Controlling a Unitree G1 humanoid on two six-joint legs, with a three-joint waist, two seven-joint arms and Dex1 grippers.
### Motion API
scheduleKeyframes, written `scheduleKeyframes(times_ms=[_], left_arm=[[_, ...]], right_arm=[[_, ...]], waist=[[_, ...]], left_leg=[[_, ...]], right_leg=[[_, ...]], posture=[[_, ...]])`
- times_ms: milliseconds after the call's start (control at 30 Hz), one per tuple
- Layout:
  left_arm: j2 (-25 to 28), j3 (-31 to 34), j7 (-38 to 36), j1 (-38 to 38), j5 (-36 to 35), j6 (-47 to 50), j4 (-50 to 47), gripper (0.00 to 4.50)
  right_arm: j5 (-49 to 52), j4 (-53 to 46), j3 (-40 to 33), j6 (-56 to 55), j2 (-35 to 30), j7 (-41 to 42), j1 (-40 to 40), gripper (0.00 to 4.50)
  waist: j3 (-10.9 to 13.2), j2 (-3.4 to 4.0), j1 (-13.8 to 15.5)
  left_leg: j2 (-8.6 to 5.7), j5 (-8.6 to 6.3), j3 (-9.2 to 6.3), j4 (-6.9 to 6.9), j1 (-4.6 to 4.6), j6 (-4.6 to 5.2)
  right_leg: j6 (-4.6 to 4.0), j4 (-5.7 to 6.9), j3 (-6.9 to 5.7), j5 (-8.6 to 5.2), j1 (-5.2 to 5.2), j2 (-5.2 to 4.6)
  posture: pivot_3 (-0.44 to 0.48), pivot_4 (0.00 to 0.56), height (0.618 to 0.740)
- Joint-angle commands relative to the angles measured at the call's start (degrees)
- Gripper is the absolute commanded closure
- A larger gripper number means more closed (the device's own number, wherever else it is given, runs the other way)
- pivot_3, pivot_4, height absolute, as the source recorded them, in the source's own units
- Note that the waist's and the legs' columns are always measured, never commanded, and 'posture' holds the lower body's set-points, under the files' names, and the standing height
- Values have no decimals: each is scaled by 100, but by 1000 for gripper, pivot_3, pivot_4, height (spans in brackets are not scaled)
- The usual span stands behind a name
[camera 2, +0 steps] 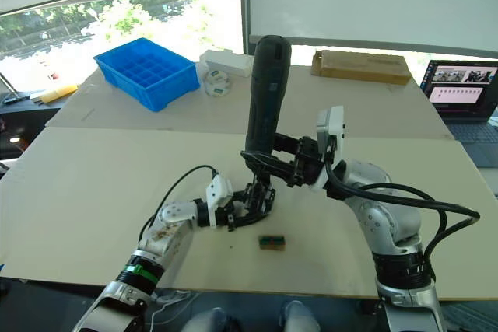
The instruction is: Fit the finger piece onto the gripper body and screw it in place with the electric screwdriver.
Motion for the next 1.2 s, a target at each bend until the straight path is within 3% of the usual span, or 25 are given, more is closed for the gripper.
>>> scheduleKeyframes(times_ms=[33,300,800,1200], left_arm=[[-15,-131,-75,163,-4,161,56,2062],[0,-128,-86,183,-9,187,24,2062],[-36,-128,-110,106,8,138,150,2062],[-1,-60,-98,58,15,119,209,2062]], right_arm=[[-39,-194,-27,-138,-44,84,3,2586],[-654,-168,447,19,-369,61,-93,2586],[-713,-148,892,956,-592,-343,-274,2586],[-726,-138,1234,1082,-353,-756,-48,2586]], waist=[[0,0,0],[-12,1,-1],[-39,-1,2],[-95,-3,6]], left_leg=[[0,0,0,0,0,0],[2,0,-1,-2,8,0],[5,-1,-12,-2,10,0],[6,-3,-25,-3,14,1]], right_leg=[[0,0,0,0,0,0],[0,0,1,0,5,-3],[-2,-5,-2,0,12,-23],[-3,-12,-3,-1,22,-25]], posture=[[0,150,740],[0,150,740],[0,150,740],[0,150,740]])
